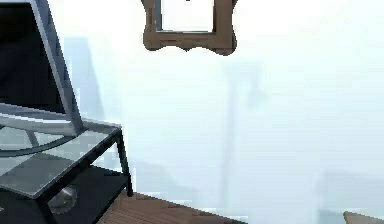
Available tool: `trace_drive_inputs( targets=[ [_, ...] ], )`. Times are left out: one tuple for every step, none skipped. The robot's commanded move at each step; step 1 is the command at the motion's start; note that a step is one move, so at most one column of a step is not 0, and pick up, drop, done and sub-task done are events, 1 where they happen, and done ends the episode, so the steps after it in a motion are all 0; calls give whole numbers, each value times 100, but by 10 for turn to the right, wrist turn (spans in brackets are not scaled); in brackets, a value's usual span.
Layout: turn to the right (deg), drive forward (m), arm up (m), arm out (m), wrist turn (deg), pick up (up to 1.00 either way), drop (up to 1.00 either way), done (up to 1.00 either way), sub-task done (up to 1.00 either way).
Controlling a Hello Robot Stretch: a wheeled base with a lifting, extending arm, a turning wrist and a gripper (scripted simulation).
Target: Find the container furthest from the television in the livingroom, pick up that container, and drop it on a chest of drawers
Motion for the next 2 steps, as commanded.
trace_drive_inputs(
  targets=[
    [-90,0,0,0,0,0,0,0,0],
    [0,30,0,0,0,0,0,0,0]
  ],
)
